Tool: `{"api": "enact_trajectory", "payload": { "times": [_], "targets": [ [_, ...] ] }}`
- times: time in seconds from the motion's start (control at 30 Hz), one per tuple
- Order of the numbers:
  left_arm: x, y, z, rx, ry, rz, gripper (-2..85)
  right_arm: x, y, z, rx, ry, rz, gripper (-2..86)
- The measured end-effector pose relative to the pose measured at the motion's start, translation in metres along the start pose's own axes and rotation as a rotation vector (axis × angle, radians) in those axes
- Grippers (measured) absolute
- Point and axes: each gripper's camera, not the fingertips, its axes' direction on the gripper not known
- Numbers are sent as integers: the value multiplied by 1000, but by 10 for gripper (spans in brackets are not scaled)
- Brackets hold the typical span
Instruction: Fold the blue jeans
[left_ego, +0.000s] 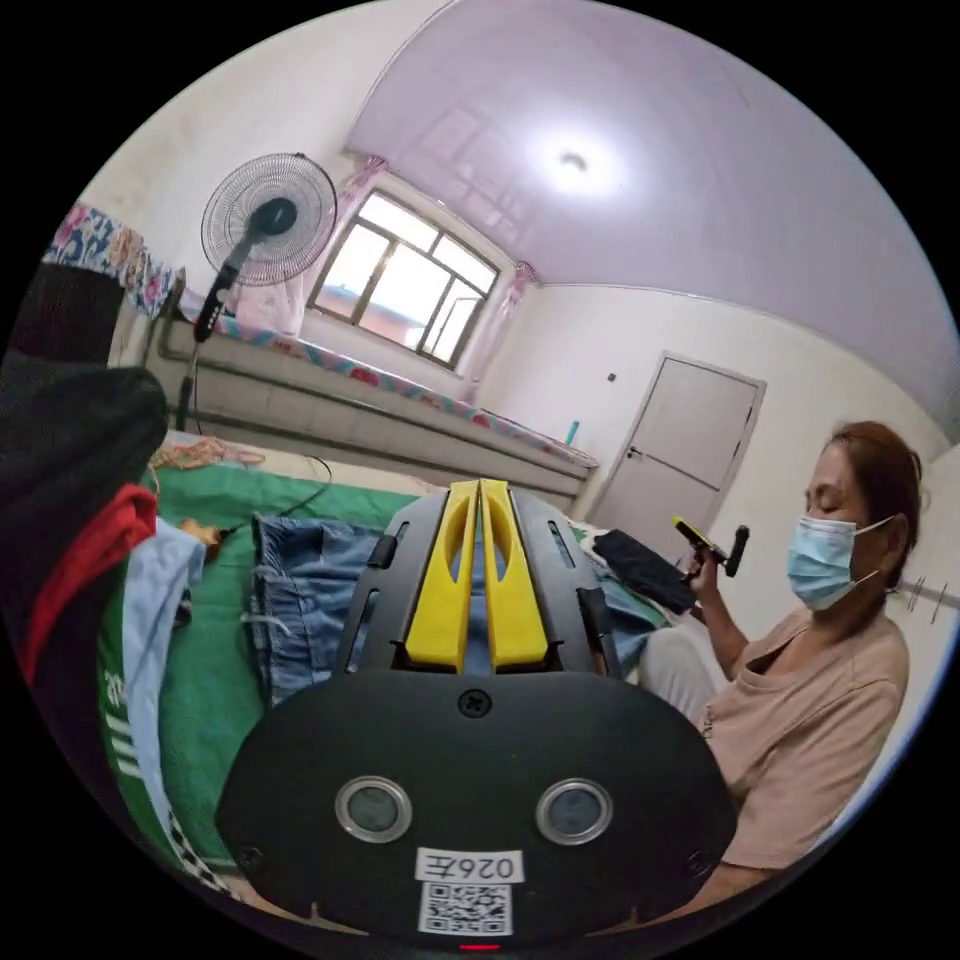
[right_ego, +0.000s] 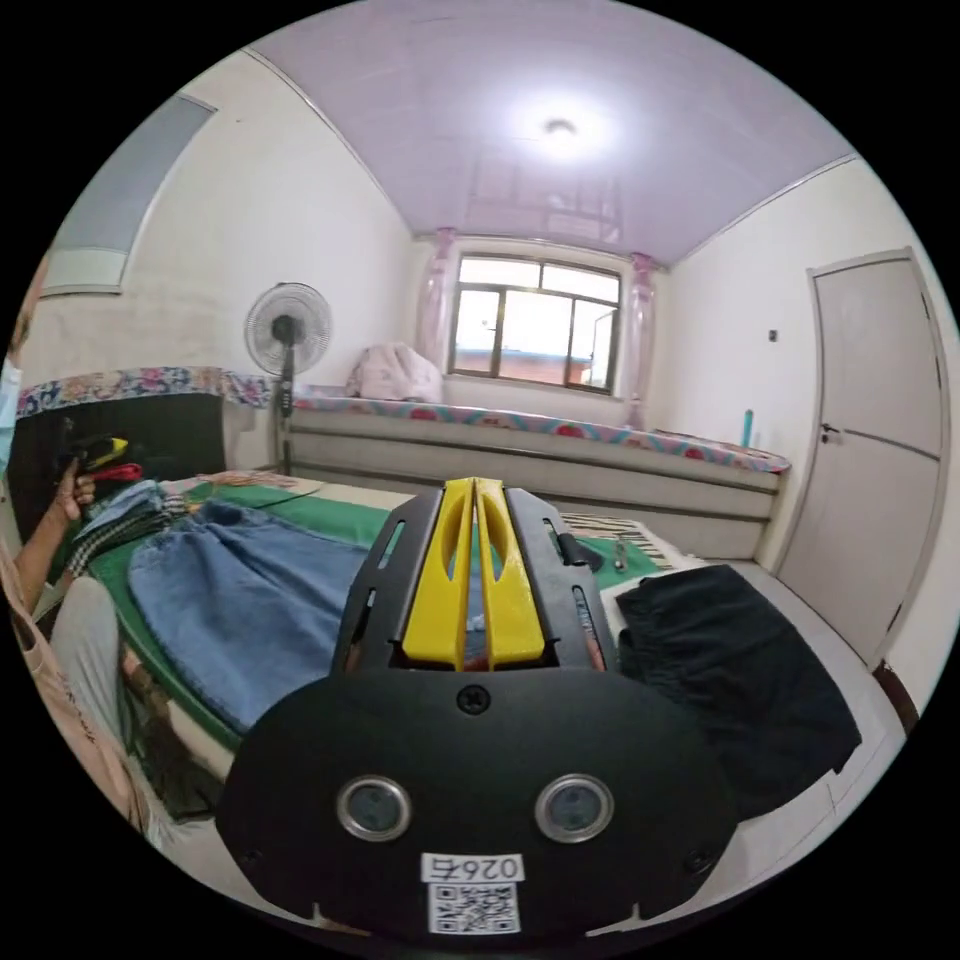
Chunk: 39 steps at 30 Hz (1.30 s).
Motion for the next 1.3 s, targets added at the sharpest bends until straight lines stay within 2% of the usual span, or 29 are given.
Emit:
{"api": "enact_trajectory", "payload": {
  "times": [0.1, 0.13, 0.2, 0.37, 0.53, 0.63, 0.77, 0.8, 0.87, 0.9, 0.97, 1.0, 1.1, 1.17, 1.27, 1.3],
  "targets": [
    [-11, 24, -21, -93, -238, -97, 4, -28, 14, -10, -85, -45, -5, -9],
    [-19, 33, -25, -141, -282, -118, 31, -38, 21, -6, -142, -42, -24, -8],
    [-33, 47, -28, -192, -284, -167, 78, -50, 30, 3, -238, -48, -53, -3],
    [-81, 63, -20, -320, -272, -337, 162, -73, 44, 40, -520, -203, -83, 79],
    [-123, 56, 17, -469, -209, -453, 221, -91, 48, 68, -673, -220, -166, 100],
    [-133, 36, 21, -529, -271, -470, 214, -101, 45, 83, -761, -247, -245, 118],
    [-157, 16, 16, -586, -300, -562, 172, -103, 48, 116, -921, -100, -407, 128],
    [-164, 11, 15, -612, -352, -569, 132, -100, 48, 120, -948, -83, -419, 126],
    [-169, 3, 13, -646, -393, -511, 90, -78, 37, 121, -983, -40, -419, 41],
    [-173, -3, 8, -627, -316, -488, 72, -69, 29, 116, -965, -42, -388, 24],
    [-186, -7, -10, -513, -184, -552, 55, -18, -7, 77, -814, -11, -185, -2],
    [-194, -8, -26, -415, -118, -585, 51, -3, -15, 65, -772, 4, -132, -3],
    [-210, -4, -58, -248, 11, -657, 47, 96, -45, -7, -566, 6, 221, -5],
    [-216, -3, -71, -194, 44, -673, 45, 196, -42, -66, -409, -123, 624, -6],
    [-222, -6, -84, -155, 85, -677, 44, 285, -7, -125, -186, -299, 1023, -7],
    [-224, -8, -88, -145, 88, -686, 44, 295, -1, -134, -157, -306, 1070, -6]
  ]
}}
